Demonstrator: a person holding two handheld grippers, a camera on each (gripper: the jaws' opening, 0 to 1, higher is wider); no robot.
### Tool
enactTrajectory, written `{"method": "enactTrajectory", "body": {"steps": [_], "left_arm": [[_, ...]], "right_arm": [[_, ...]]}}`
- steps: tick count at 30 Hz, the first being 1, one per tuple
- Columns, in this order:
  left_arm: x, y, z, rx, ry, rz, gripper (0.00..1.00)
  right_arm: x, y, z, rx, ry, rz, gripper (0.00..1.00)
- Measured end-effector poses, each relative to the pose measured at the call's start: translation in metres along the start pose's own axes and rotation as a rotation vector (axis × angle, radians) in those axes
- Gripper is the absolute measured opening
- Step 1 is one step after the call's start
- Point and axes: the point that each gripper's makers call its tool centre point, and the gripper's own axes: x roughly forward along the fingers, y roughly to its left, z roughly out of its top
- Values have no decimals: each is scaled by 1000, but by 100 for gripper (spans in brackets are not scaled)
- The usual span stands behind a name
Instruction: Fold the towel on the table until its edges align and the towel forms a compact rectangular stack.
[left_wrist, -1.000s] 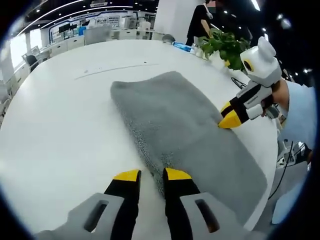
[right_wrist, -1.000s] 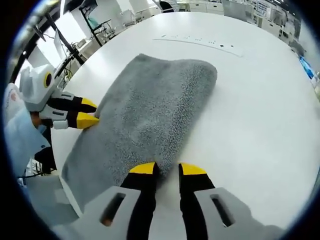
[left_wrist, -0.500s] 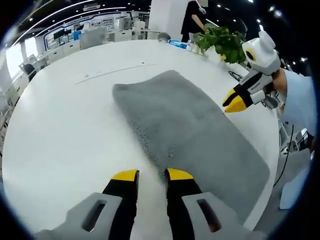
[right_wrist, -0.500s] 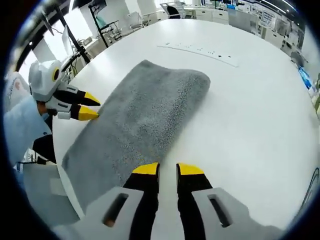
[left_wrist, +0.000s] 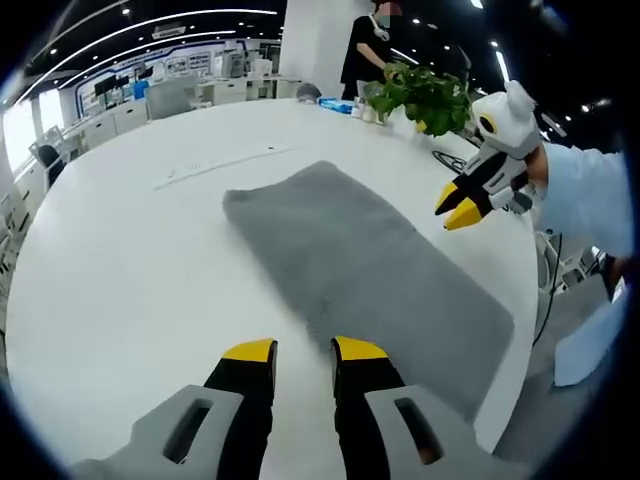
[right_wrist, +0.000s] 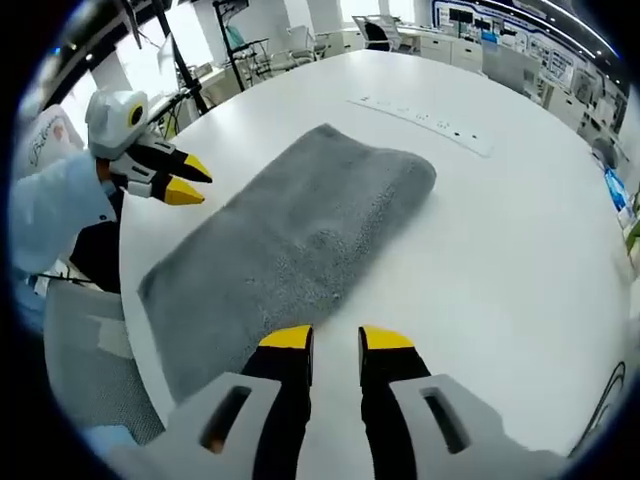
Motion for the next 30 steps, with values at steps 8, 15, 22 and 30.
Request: {"method": "enactTrajectory", "body": {"steps": [8, 15, 22, 30], "left_arm": [[-12, -19, -13, 97, 33, -82, 23], [-26, -39, -23, 143, 34, -129, 26], [-39, -60, -31, 248, 32, -209, 25], [-50, -83, -58, 398, 124, -303, 27]], "right_arm": [[-8, 13, -9, -59, -4, 31, 20], [-11, 26, -15, -111, 11, 56, 21], [-16, 51, -22, -192, 19, 101, 23], [-21, 87, -34, -355, 87, 178, 29]]}}
